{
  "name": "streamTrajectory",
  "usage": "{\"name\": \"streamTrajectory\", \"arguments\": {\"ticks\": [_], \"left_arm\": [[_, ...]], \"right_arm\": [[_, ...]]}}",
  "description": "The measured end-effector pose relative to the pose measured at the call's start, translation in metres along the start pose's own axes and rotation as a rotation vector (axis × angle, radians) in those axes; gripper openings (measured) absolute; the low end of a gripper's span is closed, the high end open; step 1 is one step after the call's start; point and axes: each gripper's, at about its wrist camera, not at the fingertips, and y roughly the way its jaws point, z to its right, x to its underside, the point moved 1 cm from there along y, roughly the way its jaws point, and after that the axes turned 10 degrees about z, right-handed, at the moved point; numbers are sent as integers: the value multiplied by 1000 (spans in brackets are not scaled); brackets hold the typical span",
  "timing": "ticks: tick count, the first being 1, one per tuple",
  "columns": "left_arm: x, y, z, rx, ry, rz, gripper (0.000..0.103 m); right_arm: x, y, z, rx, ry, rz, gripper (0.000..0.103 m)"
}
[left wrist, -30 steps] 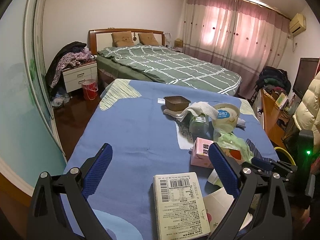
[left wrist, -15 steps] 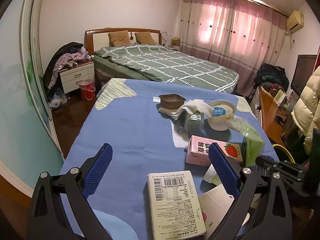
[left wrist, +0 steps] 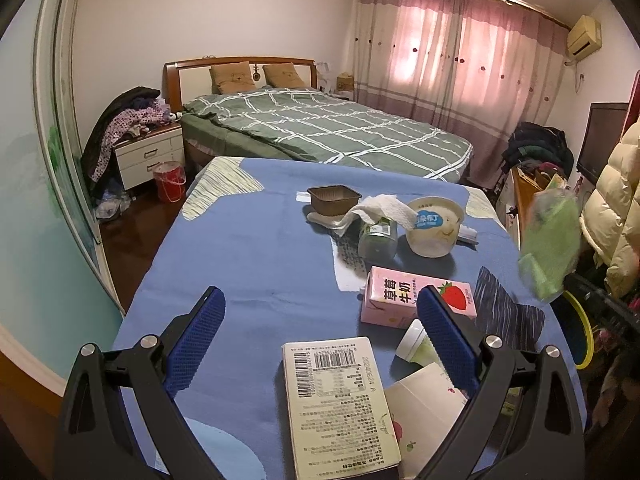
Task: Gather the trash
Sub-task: 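Grasp the green plastic bag with the right gripper and drop it into the bin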
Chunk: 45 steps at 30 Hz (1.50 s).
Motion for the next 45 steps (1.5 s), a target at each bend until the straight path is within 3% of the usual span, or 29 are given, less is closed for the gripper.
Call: {"name": "streamTrajectory", "arguments": {"ticks": [10, 23, 31, 33, 35, 36, 45], "left_arm": [[1, 1, 6, 10, 9, -4, 95], [6, 9, 18, 17, 34, -32, 95], [9, 14, 25, 26, 48, -48, 95], [11, 15, 26, 26, 49, -51, 95], [12, 16, 26, 26, 49, -54, 95], [13, 17, 26, 25, 50, -56, 95], [48, 16, 25, -25, 141, -154, 95]], "right_arm": [[-6, -14, 74, 200, 109, 54, 3], [37, 15, 176, 506, 283, -22, 3], [42, 11, 191, 556, 333, -32, 7], [42, 10, 192, 562, 337, -27, 13], [43, 9, 191, 569, 333, -24, 30], [42, 9, 191, 571, 329, -22, 33], [40, 10, 186, 578, 305, -13, 40]]}}
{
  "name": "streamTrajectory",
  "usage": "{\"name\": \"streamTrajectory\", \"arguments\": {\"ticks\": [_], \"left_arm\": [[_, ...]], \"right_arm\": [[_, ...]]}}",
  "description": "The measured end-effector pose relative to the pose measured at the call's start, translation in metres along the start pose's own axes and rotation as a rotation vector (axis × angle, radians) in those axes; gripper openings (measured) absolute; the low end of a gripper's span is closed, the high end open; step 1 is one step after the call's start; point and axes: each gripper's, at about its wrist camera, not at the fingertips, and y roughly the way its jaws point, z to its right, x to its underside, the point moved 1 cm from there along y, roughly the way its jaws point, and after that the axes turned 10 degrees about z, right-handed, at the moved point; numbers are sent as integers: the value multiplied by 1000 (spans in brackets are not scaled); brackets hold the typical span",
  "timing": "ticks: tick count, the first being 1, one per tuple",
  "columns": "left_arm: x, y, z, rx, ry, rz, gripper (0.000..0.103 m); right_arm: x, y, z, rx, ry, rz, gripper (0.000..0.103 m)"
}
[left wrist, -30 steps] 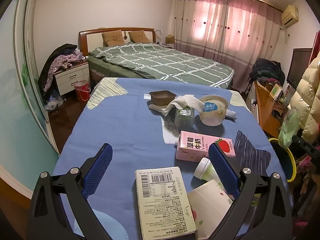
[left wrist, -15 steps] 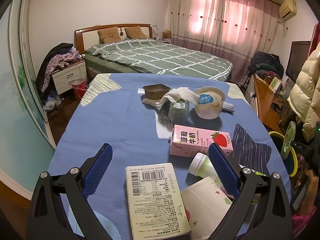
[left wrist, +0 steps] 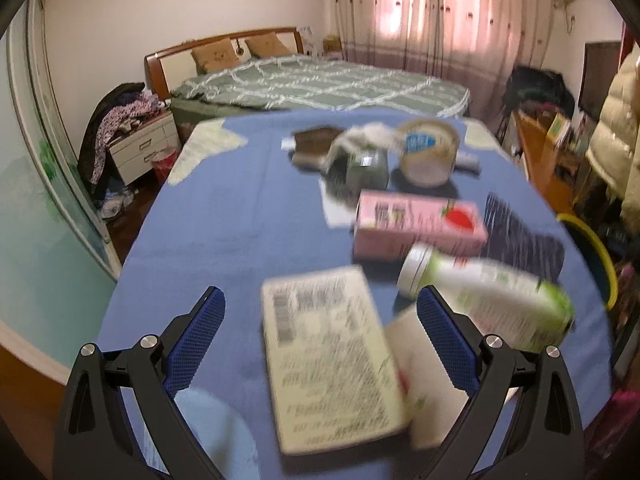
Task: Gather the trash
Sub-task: 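Grasp the green plastic bag with the right gripper and drop it into the bin, then grasp the barcode box with the left gripper and drop it into the bin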
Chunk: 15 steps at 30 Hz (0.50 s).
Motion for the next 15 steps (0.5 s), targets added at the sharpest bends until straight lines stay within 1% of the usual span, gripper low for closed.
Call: {"name": "streamTrajectory", "arguments": {"ticks": [2, 6, 7, 9, 12, 15], "left_arm": [[13, 1, -3, 3, -8, -42, 95], [30, 6, -5, -21, 2, -85, 95], [33, 7, -7, -16, -8, -94, 95], [34, 5, -10, -14, -19, -94, 95], [33, 5, -16, -54, -8, -85, 95], [29, 6, -26, -80, -32, -93, 95]], "right_arm": [[0, 1, -1, -4, 2, -4, 40], [0, 1, -6, -7, -10, 1, 41], [0, 0, -6, -7, -12, 3, 41], [0, 0, -6, -8, -9, 4, 41], [0, 1, -5, -10, -3, 0, 41], [0, 1, -5, -9, -6, 5, 41]]}}
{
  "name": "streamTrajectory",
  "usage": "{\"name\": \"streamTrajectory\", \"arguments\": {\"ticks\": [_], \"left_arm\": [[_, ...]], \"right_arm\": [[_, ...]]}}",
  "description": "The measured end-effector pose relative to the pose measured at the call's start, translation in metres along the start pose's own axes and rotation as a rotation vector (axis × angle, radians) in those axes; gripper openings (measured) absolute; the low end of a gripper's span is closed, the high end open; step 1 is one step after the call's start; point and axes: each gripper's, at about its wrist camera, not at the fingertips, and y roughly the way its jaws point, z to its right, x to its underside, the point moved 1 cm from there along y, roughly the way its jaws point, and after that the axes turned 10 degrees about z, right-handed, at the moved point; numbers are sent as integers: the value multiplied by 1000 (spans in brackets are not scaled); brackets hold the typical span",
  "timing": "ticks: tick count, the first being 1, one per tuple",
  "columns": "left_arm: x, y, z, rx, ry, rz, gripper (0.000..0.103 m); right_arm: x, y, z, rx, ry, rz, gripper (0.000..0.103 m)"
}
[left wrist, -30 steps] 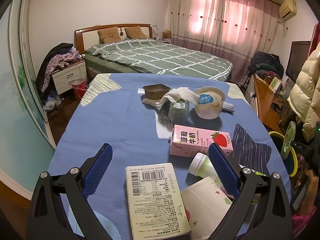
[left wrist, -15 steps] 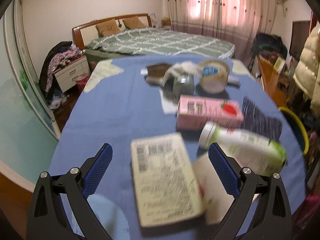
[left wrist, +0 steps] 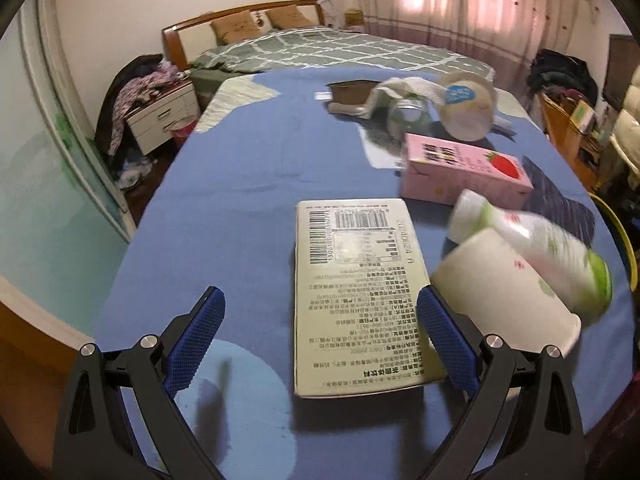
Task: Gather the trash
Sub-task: 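Grasp the barcode box with the left gripper and drop it into the bin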
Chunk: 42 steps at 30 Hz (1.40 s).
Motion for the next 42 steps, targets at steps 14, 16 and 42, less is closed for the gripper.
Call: {"name": "streamTrajectory", "arguments": {"ticks": [14, 16, 42], "left_arm": [[-7, 30, 5, 24, -4, -76, 95], [-11, 36, 2, 34, -14, -83, 94], [-88, -29, 90, 257, 86, 141, 71]], "right_arm": [[1, 1, -2, -11, 5, -8, 41], [1, 2, -2, -13, 6, -9, 41], [0, -16, 22, -22, 22, 29, 41]]}}
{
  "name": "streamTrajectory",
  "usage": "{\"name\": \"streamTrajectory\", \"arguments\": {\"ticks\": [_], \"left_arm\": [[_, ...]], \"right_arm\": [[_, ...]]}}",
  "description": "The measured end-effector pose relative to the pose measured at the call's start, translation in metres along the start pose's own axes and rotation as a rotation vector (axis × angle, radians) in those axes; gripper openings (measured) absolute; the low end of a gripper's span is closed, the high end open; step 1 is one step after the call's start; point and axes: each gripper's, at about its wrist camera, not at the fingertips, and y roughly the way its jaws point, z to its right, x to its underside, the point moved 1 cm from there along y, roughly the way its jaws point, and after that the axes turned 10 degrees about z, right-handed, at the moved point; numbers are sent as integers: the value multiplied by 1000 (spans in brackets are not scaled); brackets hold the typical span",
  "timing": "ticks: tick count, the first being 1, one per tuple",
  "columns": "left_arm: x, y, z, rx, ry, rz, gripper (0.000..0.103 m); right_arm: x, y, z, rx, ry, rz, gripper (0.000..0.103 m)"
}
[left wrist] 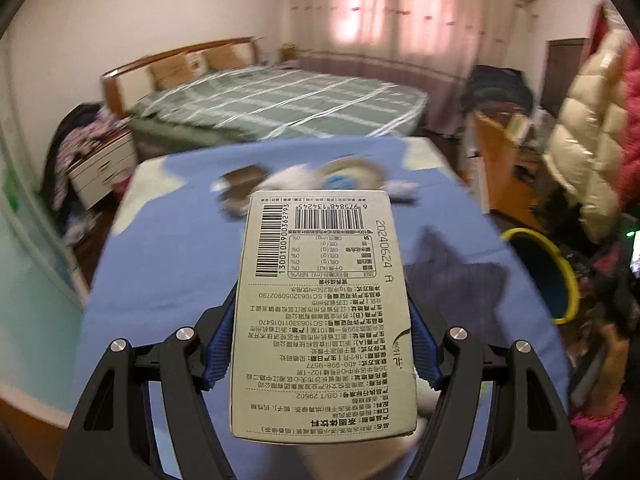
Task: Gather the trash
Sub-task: 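Grasp the barcode box with the left gripper and drop it into the bin, then move both grippers back over the table toward the coconut water bottle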
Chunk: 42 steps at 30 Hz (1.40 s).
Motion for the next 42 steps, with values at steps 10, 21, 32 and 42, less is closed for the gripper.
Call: {"name": "streamTrajectory", "arguments": {"ticks": [10, 21, 32, 42], "left_arm": [[-33, 40, 153, 245, 142, -7, 71], [-29, 97, 302, 380, 240, -76, 72], [-19, 137, 354, 379, 287, -113, 87], [-49, 66, 285, 388, 189, -3, 96]], "right_arm": [[-3, -24, 66, 67, 45, 36, 47], [6, -28, 116, 96, 86, 24, 47], [10, -29, 128, 111, 97, 13, 47], [8, -36, 97, 56, 44, 13, 48]]}}
